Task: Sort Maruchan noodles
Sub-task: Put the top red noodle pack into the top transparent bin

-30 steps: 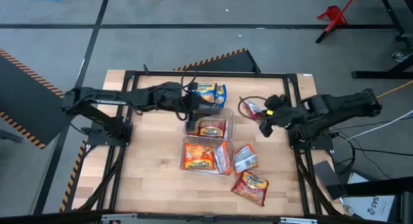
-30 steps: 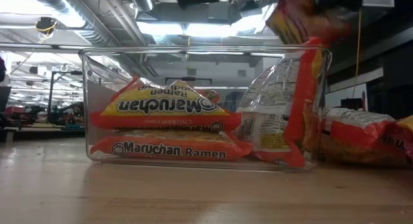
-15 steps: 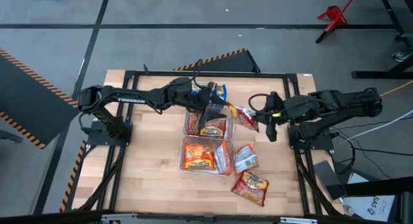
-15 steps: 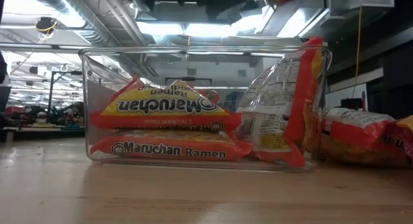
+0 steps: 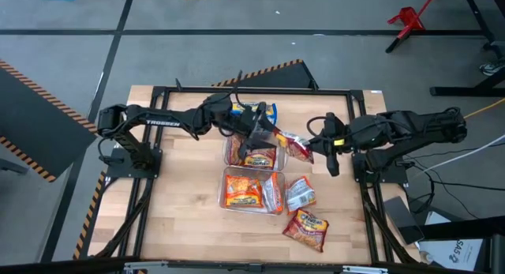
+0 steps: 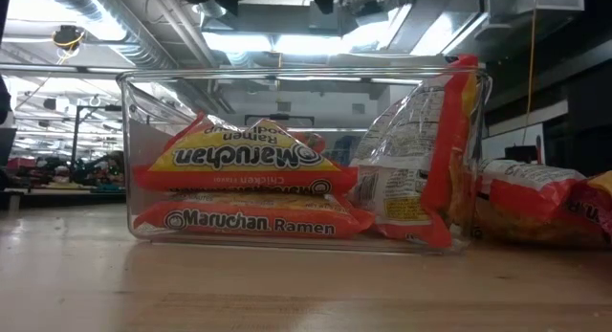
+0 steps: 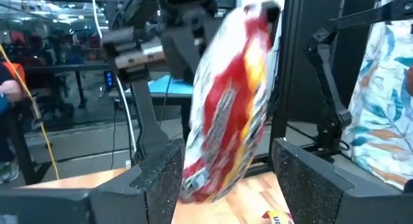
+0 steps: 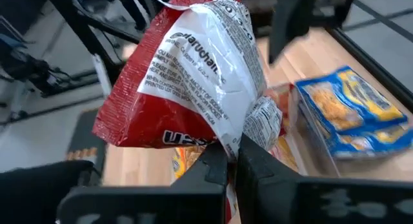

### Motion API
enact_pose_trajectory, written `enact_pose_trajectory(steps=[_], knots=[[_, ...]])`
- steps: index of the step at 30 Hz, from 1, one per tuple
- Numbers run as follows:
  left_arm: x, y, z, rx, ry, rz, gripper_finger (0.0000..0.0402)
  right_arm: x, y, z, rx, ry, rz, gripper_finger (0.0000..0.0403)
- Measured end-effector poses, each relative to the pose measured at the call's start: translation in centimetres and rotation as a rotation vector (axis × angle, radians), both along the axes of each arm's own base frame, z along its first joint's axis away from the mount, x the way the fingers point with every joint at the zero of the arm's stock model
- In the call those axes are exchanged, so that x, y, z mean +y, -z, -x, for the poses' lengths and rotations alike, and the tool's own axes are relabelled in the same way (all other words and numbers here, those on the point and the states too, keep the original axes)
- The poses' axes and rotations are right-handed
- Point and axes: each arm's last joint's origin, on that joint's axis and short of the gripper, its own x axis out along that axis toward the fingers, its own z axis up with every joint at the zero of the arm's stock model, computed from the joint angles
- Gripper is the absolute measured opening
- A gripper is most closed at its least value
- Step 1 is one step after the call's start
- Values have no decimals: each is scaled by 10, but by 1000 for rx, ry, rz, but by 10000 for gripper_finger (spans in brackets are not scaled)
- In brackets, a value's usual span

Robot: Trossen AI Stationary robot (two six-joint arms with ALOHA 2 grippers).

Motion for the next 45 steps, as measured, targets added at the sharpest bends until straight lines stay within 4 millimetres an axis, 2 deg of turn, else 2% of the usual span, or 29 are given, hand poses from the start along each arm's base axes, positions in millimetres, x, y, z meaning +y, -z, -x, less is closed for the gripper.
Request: enact_pose_trajectory(steps=[13, 20, 27, 33, 39, 45], knots=[[-11, 0, -4, -36, 22, -9, 228, 3, -5, -11, -74, -52, 32, 0], [-13, 7, -9, -25, 40, 10, 228, 6, 2, -21, -46, -58, 46, 0], [-17, 4, -9, -56, 48, -5, 223, 7, 5, -26, -36, -66, 74, 0], [-20, 5, -9, -58, 50, -20, 198, 7, 3, -27, -56, -65, 78, 0], [-21, 5, -10, -60, 38, -22, 154, 7, 3, -27, -55, -73, 95, 2], [-20, 5, -10, -51, 5, -6, 132, 7, 3, -26, -54, -81, 117, 38]])
